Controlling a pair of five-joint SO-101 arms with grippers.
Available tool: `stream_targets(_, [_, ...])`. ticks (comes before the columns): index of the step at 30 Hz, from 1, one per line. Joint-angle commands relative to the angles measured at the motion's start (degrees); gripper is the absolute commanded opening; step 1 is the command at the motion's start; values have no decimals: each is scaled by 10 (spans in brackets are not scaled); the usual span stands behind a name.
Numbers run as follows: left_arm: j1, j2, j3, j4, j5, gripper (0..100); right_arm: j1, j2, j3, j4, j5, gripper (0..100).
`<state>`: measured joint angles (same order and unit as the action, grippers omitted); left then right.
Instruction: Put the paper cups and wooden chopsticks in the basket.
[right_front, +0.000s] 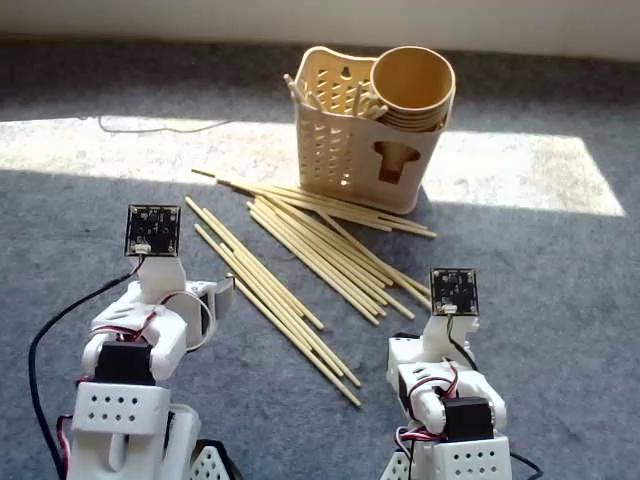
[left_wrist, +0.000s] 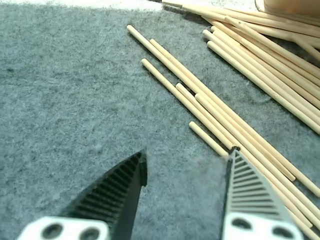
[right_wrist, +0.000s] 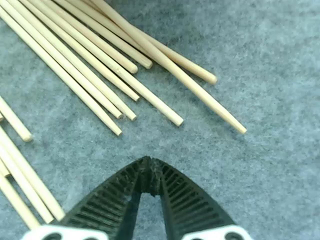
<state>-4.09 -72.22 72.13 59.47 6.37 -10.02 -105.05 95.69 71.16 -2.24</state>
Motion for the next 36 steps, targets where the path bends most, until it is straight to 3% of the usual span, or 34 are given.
stream_targets(1, [20, 8, -52, 22, 0, 252, 5, -2, 86, 6, -2, 5])
stream_targets(9, [44, 204, -132, 5, 26, 249, 5, -2, 86, 6, -2, 5])
stream_targets(18, [44, 457, -235, -47, 116, 249, 5, -2, 86, 6, -2, 5])
stream_targets(31, [45, 705, -378, -44, 136, 247, 5, -2, 86, 6, -2, 5])
stream_targets(36, [45, 762, -407, -44, 134, 155, 5, -2, 86, 6, -2, 5])
